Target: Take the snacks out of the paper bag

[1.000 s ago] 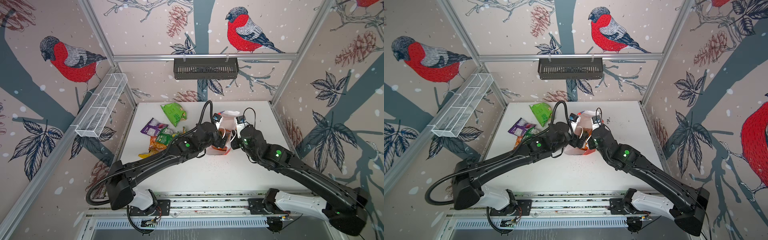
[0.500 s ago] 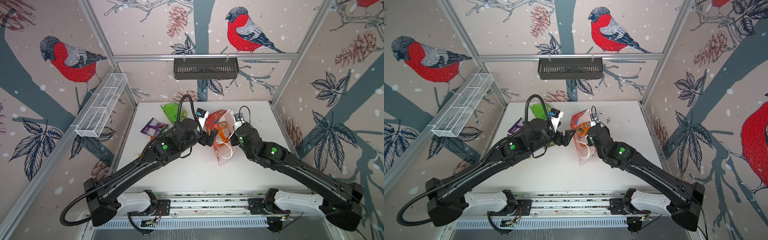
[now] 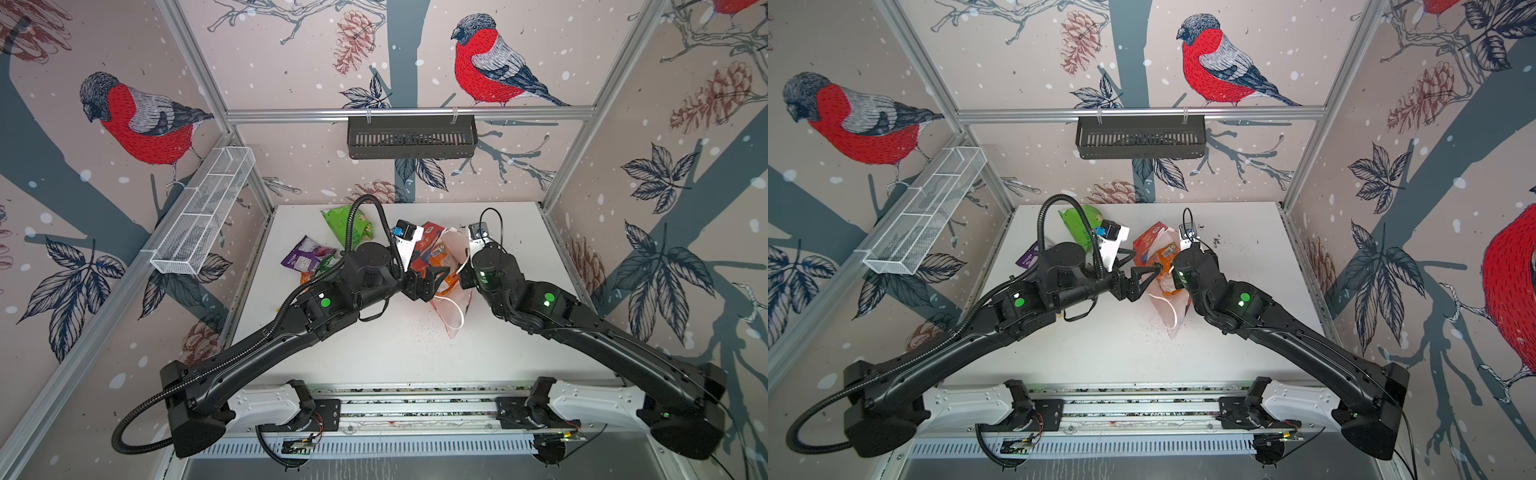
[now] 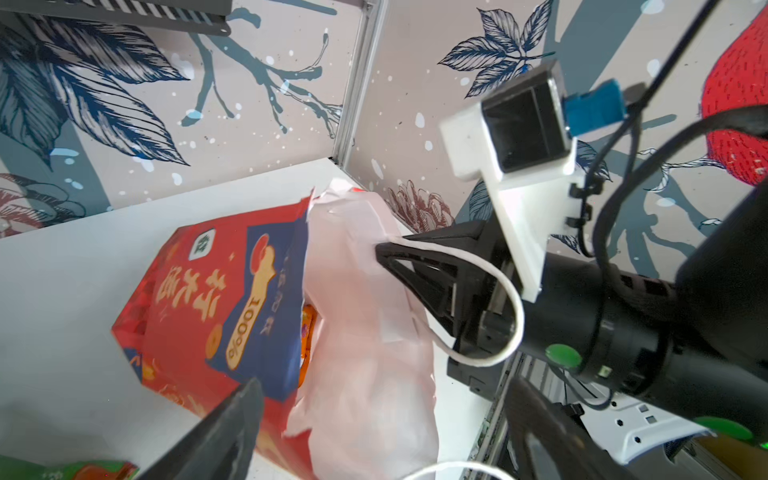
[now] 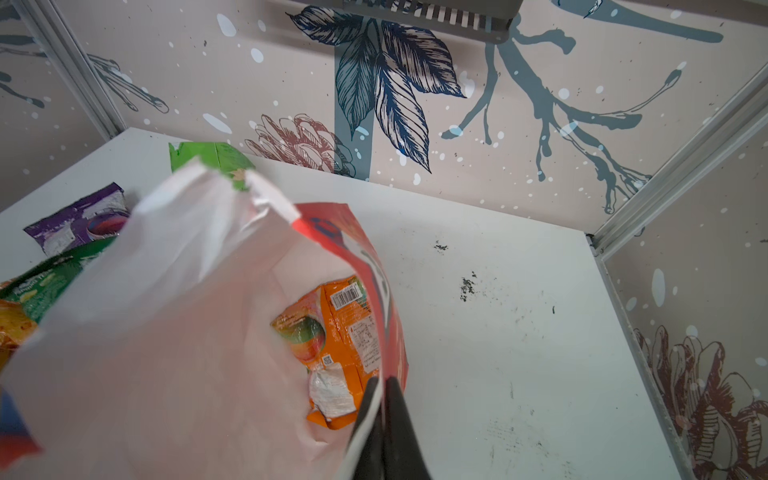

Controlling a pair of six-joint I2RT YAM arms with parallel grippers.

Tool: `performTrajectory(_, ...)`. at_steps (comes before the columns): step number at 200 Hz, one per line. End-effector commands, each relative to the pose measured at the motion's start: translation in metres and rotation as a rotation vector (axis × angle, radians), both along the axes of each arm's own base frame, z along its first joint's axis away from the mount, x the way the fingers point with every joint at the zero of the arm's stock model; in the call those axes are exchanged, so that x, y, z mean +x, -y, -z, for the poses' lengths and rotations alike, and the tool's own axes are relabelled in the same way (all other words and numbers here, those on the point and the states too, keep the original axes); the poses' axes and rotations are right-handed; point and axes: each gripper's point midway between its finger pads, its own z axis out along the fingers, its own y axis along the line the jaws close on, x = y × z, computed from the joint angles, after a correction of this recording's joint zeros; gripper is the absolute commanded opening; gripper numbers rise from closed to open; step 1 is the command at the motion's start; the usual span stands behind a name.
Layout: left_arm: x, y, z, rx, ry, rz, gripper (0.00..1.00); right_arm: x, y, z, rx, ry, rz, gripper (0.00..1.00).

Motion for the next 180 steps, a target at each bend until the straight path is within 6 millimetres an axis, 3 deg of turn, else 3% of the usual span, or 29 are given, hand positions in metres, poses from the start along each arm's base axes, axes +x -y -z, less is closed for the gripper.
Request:
performTrajectory(1,-0.003,0.008,-0.017,-0.051,0.023,0.023,0.91,0.004,-0.002,-0.010,0.043,0.010,0.022,0.00)
performTrajectory(21,-0.006,0.012,-0.018,-0.061,0.018,0.040,0.91,0.007,-0.002,-0.014,0.066,0.002,0.023,0.00)
performTrajectory(57,0.002,0.017,0.005,-0.013,-0.030,0.015,0.90,0.012,-0.003,-0.019,0.130,-0.014,0.013,0.00)
performTrajectory(115,-0.015,0.026,-0.012,-0.085,0.011,0.104,0.89,0.024,0.009,-0.019,0.172,-0.077,0.081,0.00)
performTrajectory(180,0.019,0.033,0.031,0.035,-0.034,-0.008,0.89,0.015,0.000,-0.027,0.256,-0.105,0.017,0.00)
